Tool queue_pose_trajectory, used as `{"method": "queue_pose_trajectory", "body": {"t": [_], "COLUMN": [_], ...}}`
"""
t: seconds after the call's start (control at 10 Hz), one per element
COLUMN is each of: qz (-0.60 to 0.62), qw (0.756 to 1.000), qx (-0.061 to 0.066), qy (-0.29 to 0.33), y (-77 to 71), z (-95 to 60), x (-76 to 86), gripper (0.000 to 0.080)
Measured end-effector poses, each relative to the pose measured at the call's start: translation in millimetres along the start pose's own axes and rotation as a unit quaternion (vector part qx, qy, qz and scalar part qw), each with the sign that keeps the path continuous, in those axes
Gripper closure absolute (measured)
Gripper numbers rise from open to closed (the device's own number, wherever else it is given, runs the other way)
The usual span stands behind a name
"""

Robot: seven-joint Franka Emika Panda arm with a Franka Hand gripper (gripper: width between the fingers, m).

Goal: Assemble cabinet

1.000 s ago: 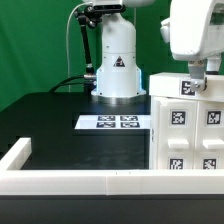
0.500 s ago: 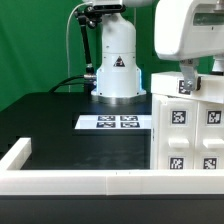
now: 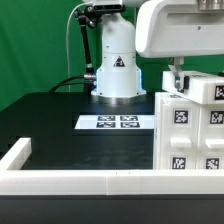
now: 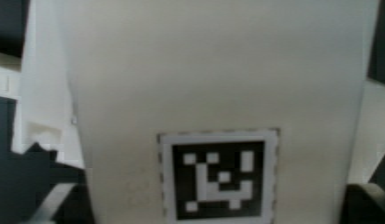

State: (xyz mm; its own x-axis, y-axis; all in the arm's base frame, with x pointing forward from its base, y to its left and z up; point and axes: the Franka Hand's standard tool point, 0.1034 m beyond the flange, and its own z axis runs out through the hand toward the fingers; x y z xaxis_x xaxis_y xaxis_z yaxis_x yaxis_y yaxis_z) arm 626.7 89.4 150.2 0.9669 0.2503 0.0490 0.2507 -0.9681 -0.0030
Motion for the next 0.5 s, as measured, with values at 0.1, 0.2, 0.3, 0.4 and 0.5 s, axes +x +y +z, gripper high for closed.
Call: {"method": "queue_pose_trajectory", "body": {"t": [0.1, 0.2, 0.3, 0.4, 0.5], "qz": [0.022, 0.061, 0.087, 0.124, 0.145], "qw": [1.0, 0.998, 0.996, 0.992, 0.989], "qx": [-0.001, -0.001, -0.001, -0.001, -0.002], "qy": [0.002, 0.003, 0.004, 0.004, 0.004], "y": [0.9, 1.8, 2.5, 3.4, 4.7], "z": [0.1, -0.1, -0.1, -0.1, 0.1], "x": [0.5, 0.7, 0.9, 1.0, 1.1], "gripper": [0.0236, 0.0236, 0.0236, 0.0236, 0.0236]}}
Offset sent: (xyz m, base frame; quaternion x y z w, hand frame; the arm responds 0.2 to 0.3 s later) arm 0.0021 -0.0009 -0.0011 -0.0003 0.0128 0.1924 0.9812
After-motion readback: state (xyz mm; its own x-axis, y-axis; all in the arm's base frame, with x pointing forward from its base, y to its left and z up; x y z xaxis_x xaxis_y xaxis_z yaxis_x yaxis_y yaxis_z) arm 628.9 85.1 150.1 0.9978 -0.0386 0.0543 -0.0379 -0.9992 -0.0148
